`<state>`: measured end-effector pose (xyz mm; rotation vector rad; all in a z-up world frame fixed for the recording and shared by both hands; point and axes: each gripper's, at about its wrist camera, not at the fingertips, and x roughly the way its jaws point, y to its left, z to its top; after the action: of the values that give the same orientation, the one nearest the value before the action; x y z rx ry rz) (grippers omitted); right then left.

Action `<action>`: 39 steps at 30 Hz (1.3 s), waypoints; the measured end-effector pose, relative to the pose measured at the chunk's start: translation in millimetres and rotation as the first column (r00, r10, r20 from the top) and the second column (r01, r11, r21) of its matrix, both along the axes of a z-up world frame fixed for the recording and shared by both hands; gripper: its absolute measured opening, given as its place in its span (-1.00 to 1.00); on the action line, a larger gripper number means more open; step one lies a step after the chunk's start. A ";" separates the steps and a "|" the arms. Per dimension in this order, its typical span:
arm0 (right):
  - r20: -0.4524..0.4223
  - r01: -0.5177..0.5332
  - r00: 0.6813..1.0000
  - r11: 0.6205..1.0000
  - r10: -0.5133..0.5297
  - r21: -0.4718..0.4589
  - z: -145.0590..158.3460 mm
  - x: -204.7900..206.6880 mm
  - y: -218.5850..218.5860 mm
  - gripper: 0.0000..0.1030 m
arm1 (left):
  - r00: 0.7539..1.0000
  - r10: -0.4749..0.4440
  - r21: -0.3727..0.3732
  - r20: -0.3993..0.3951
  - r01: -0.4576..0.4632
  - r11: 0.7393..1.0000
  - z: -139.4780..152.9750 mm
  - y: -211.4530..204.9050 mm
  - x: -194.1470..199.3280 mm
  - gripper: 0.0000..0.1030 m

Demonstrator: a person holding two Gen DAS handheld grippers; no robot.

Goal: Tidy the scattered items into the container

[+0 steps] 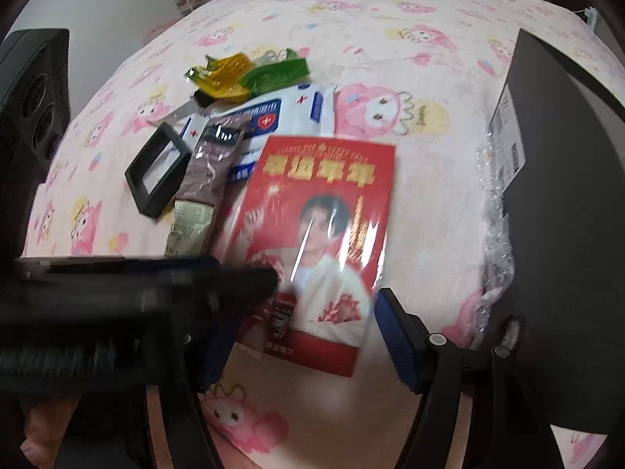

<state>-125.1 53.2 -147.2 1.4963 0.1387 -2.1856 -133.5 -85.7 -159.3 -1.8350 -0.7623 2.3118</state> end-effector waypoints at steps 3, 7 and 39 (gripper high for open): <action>-0.011 0.012 1.000 1.000 -0.012 0.001 -2.2 -1.8 -1.0 0.28 | 0.998 0.011 0.036 0.066 -0.013 0.999 -17.4 -3.5 -11.1 -0.17; -0.020 0.001 1.000 0.999 0.000 0.038 -20.3 -6.4 -6.6 0.27 | 0.996 -0.028 0.026 0.086 0.026 0.999 -20.2 3.2 -15.3 -0.17; 0.053 0.001 0.999 1.000 0.000 -0.014 -14.9 27.5 31.8 -0.09 | 0.995 -0.098 0.015 0.030 0.098 0.995 -8.2 25.6 15.8 -0.06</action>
<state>-97.5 85.0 -162.1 1.5445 0.1050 -2.1413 -117.7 -60.2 -167.5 -1.8622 -0.6743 2.2178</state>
